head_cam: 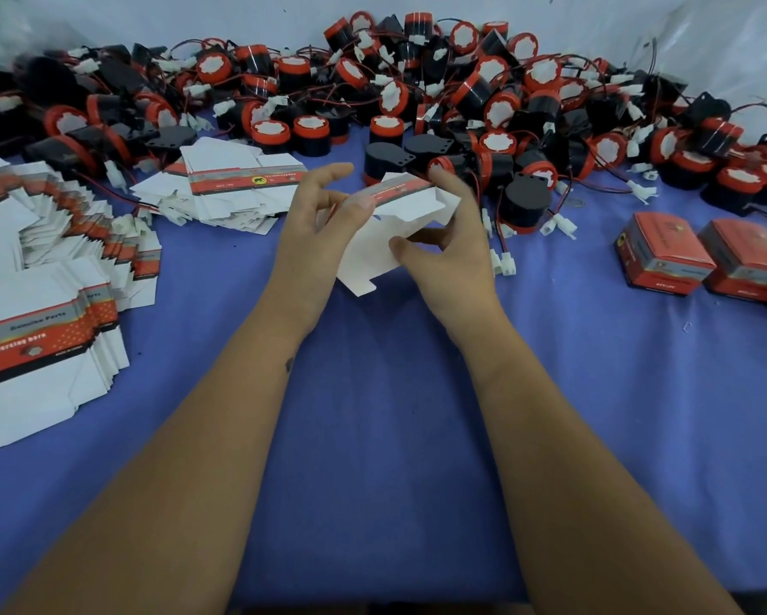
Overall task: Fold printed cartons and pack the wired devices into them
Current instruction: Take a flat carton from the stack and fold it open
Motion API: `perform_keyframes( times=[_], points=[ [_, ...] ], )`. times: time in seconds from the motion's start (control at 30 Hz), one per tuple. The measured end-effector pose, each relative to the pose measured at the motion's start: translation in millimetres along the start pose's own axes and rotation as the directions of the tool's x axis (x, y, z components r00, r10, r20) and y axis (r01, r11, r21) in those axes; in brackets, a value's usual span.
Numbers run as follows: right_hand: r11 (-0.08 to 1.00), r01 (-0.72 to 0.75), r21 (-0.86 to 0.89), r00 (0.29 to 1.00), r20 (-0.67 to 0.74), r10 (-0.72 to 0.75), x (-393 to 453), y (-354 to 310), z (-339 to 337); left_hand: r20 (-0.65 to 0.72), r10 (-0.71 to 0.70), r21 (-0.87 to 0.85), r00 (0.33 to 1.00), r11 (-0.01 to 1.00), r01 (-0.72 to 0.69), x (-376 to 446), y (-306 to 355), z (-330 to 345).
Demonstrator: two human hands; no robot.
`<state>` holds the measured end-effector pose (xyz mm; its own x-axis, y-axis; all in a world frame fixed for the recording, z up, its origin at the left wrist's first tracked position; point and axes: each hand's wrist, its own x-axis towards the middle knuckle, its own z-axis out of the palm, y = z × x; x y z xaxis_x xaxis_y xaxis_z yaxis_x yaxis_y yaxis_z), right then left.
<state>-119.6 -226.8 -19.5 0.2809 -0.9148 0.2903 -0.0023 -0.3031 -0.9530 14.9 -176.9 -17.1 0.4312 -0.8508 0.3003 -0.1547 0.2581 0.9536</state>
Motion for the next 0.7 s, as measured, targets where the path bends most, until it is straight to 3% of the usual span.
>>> perform_keyframes(
  times=[0.2, 0.37, 0.43, 0.53, 0.7],
  points=[
    [0.972, 0.086, -0.219, 0.987, 0.15, -0.054, -8, -1, 3, -0.115, 0.045, -0.08, 0.992, 0.995, -0.054, -2, 5, -2],
    [0.93, 0.228, -0.289, 0.91, 0.402, -0.099, -12, 0, 6, -0.21, -0.042, -0.444, 0.977, 0.894, -0.056, 3, 6, -11],
    [0.91, 0.269, -0.316, 0.918, 0.37, -0.143, -11, 0, 8, -0.226, -0.07, -0.512, 0.972, 0.857, -0.057, 4, 8, -13],
    [0.94, 0.242, -0.242, 0.955, 0.228, -0.188, -9, -1, 6, -0.144, -0.105, -0.517, 0.984, 0.856, 0.016, 5, 15, -9],
    [0.986, 0.123, -0.113, 0.982, 0.155, -0.105, -7, -4, 1, 0.013, -0.041, -0.387, 0.999, 0.921, 0.042, -1, 14, -6]
  ],
)
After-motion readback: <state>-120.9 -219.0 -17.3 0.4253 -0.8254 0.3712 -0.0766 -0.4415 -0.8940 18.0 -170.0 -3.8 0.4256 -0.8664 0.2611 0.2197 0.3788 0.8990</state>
